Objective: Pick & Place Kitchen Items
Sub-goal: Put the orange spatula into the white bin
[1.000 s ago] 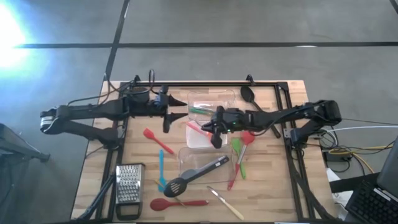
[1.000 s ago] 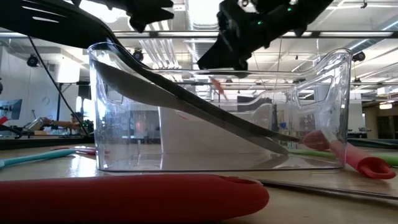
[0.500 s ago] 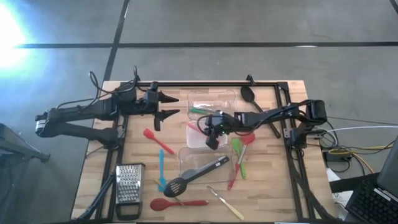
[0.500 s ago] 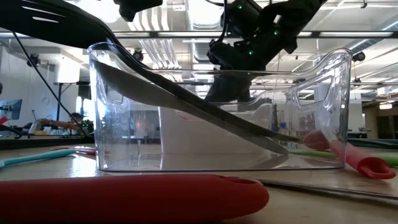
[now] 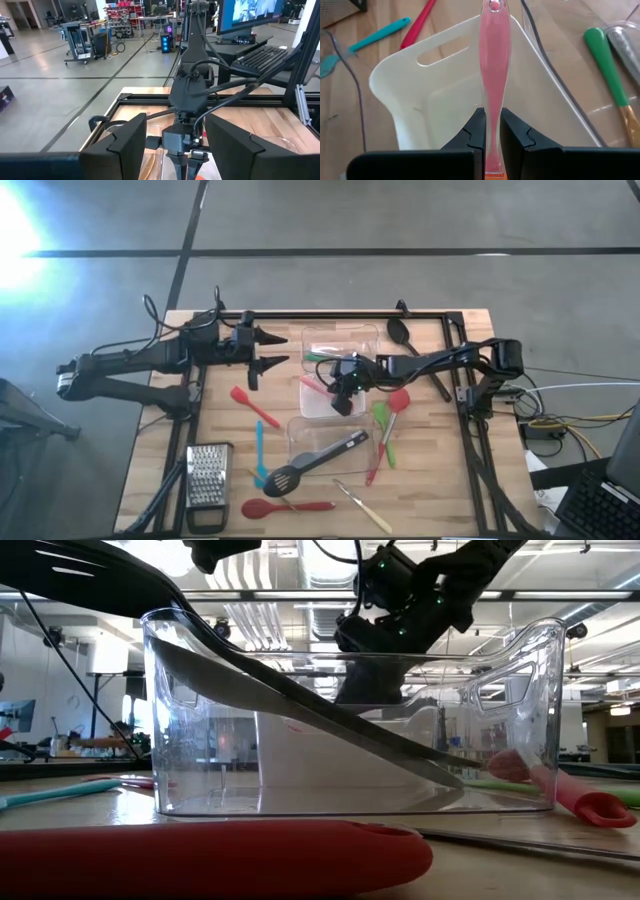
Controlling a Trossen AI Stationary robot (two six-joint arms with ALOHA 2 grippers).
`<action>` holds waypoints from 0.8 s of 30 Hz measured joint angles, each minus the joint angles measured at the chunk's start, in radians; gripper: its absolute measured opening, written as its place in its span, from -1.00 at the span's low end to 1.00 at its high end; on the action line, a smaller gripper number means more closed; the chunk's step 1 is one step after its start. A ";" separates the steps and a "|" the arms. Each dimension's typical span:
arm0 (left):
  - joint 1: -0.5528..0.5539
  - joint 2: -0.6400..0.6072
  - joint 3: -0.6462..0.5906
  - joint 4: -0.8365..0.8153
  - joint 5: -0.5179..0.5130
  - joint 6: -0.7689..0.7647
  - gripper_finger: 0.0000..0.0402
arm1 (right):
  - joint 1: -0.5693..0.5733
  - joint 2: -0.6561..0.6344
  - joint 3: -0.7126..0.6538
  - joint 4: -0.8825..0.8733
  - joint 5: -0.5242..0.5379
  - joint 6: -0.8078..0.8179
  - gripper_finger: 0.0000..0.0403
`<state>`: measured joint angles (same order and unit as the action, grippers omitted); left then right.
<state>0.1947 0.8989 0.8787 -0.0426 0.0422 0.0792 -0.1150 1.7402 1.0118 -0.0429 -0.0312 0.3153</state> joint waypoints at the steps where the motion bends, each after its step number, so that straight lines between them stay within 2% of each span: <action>1: 0.000 0.000 0.000 0.001 0.000 0.000 0.03 | 0.000 0.011 0.006 -0.004 -0.001 0.000 -0.89; 6: 0.000 0.000 0.000 0.006 -0.002 0.007 0.03 | 0.000 0.060 0.057 -0.032 -0.016 -0.012 -0.89; 12: 0.000 0.000 0.000 0.005 -0.003 0.018 0.03 | -0.002 0.101 0.118 -0.167 -0.015 -0.040 -0.89; 18: 0.000 0.000 0.000 0.007 -0.005 0.029 0.03 | -0.003 0.122 0.145 -0.170 -0.017 -0.038 -0.89; 20: 0.000 0.000 0.000 0.007 -0.007 0.029 0.03 | -0.004 0.122 0.149 -0.171 -0.019 -0.034 -0.83; 24: 0.000 0.000 0.000 0.006 -0.008 0.030 0.03 | -0.004 0.121 0.167 -0.171 -0.019 -0.033 -0.60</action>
<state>0.1947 0.8989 0.8787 -0.0368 0.0346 0.1089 -0.1192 1.8614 1.1787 -0.2138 -0.0505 0.2825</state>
